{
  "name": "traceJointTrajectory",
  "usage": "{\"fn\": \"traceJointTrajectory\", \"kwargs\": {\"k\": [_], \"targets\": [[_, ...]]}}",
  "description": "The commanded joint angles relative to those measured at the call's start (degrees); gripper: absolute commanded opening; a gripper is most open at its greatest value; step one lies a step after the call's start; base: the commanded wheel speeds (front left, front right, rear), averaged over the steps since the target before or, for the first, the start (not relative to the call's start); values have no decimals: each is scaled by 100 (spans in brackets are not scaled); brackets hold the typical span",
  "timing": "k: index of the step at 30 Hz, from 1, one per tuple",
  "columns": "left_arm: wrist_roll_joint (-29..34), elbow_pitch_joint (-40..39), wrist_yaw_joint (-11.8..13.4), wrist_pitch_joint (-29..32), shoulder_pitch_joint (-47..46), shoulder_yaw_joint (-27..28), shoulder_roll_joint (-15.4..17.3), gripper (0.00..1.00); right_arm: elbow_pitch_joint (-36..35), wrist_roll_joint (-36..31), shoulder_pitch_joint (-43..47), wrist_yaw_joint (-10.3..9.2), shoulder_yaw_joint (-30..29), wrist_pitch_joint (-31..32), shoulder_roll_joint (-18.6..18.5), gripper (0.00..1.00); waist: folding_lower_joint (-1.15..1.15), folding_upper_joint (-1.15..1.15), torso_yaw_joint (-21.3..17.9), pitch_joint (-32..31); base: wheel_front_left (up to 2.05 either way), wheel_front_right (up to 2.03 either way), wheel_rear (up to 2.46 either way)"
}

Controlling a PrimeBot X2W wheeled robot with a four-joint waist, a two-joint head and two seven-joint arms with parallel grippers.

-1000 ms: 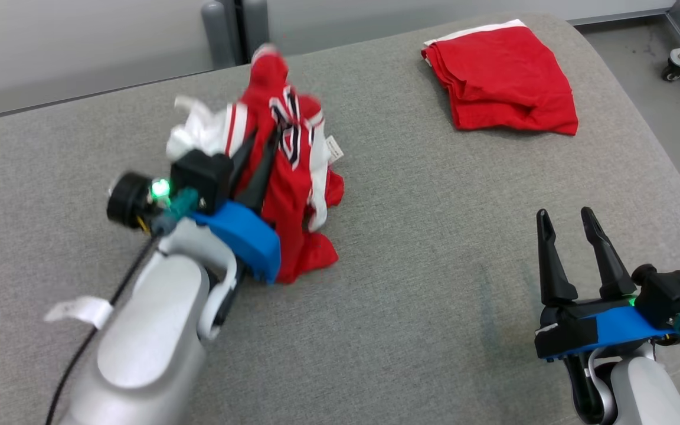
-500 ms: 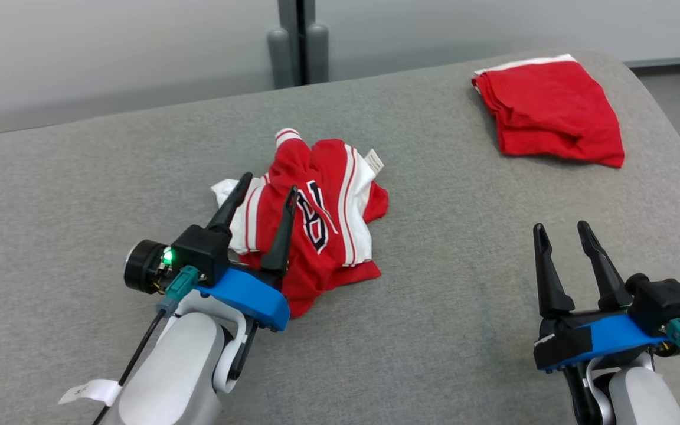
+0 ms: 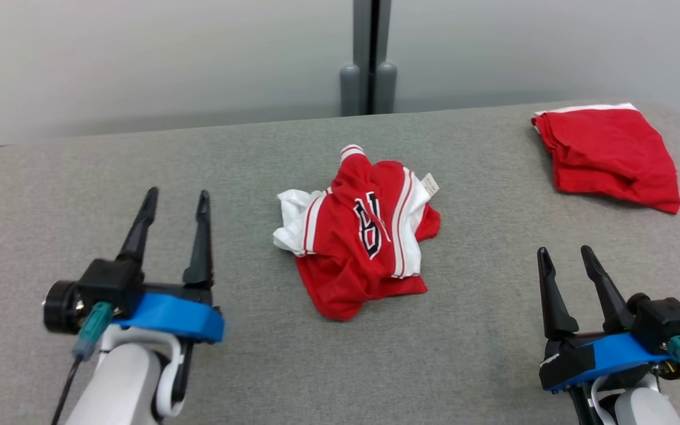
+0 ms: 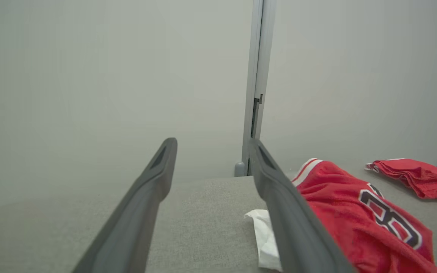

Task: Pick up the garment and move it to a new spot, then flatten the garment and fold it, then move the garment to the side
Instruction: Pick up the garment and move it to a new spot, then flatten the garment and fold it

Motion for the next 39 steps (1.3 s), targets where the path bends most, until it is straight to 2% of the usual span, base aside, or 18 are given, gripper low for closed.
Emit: {"fn": "traceJointTrajectory", "kwargs": {"k": [1, 12, 20, 39], "targets": [[-28, -54, 31, -23, 145, 92, 60, 100, -29, -18, 62, 3, -24, 16, -4, 100, 1, 0, 67, 0, 0, 0, 0], [14, -435, 179, -25, 958, 750, 179, 100, -111, -46, 283, 2, -132, 114, -5, 100, 1, 0, 411, -192, 0, 0, 0], [101, -415, 156, -25, 1325, 826, 118, 100, -164, -32, 422, 3, -136, 205, -5, 100, 1, 0, 508, -302, 0, 0, 0], [183, -314, 108, -26, 1322, 901, 77, 100, -167, 7, 480, 3, -112, 297, -4, 100, 1, 0, 504, -311, 0, 0, 0]]}}
